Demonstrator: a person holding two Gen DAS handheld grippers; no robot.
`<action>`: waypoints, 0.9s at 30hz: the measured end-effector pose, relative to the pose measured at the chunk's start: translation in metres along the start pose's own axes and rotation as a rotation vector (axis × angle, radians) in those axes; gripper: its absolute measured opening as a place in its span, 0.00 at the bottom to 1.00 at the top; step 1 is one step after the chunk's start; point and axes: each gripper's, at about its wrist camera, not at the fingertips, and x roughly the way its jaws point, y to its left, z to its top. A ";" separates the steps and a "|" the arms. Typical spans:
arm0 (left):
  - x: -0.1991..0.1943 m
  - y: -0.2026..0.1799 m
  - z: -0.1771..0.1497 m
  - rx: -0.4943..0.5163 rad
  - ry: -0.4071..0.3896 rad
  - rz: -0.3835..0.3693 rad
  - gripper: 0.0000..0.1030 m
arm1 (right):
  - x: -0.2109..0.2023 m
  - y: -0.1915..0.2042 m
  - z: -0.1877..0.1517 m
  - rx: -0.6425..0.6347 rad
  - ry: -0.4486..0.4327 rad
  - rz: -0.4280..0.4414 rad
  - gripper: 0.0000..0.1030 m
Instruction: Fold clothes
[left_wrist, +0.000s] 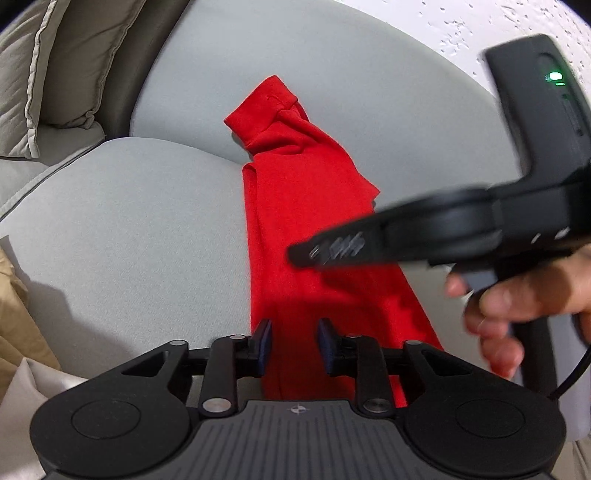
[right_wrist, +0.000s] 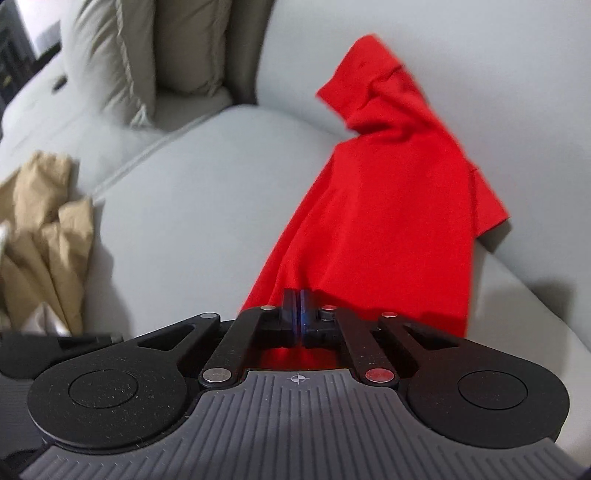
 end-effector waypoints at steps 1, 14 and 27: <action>0.000 0.000 0.001 0.000 0.000 -0.005 0.27 | -0.005 -0.004 0.001 0.016 -0.016 -0.003 0.00; -0.012 0.000 0.012 -0.024 0.104 0.116 0.32 | -0.011 -0.016 0.012 0.100 -0.088 0.021 0.03; -0.017 -0.002 0.016 -0.081 0.045 0.005 0.13 | -0.015 -0.060 -0.027 0.014 0.010 -0.083 0.11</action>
